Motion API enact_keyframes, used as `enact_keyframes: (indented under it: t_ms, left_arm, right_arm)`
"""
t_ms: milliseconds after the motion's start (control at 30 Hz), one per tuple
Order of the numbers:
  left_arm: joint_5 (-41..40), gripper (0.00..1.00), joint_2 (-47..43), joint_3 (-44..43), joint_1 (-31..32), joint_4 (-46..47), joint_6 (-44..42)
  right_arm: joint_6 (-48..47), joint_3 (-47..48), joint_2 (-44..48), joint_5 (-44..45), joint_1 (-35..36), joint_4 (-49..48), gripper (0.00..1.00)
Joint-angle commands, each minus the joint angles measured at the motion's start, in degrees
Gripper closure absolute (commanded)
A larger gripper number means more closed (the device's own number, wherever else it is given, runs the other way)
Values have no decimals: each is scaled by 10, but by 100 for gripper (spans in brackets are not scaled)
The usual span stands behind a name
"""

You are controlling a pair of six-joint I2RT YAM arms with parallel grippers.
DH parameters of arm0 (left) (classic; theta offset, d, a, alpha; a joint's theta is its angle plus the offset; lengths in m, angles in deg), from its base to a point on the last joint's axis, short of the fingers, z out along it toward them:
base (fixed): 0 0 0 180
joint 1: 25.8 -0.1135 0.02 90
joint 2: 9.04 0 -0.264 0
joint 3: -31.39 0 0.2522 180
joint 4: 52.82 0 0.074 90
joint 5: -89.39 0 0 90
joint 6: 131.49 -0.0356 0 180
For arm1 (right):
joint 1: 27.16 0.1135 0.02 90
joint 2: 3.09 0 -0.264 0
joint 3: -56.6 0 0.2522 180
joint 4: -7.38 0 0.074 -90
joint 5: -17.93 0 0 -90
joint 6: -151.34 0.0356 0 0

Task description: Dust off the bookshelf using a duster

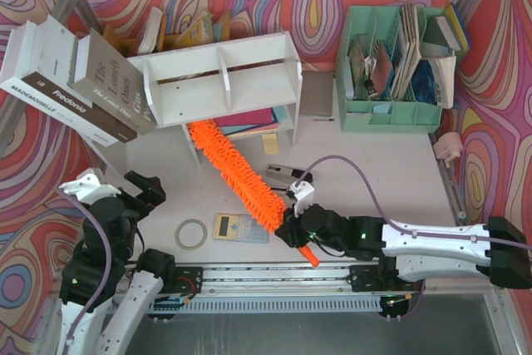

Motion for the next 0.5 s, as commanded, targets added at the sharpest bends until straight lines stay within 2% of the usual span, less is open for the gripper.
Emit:
enact_keyframes:
  t_ms: [0,200,333,467]
  left_arm:
    - [3,2,1,7,-4,4,1]
    - [1,2,-3,8,-4,3,2]
    - [1,2,-3,8,-4,4,2]
    - [2,2,-2,8,-4,4,2]
  right_arm:
    - [-31,23,10,-20,14,-29,100]
    - [-71,83,65,-14,16,-3,100]
    - [-61,70,87,-12,16,2,100]
    - [-45,45,66,-21,16,4,100]
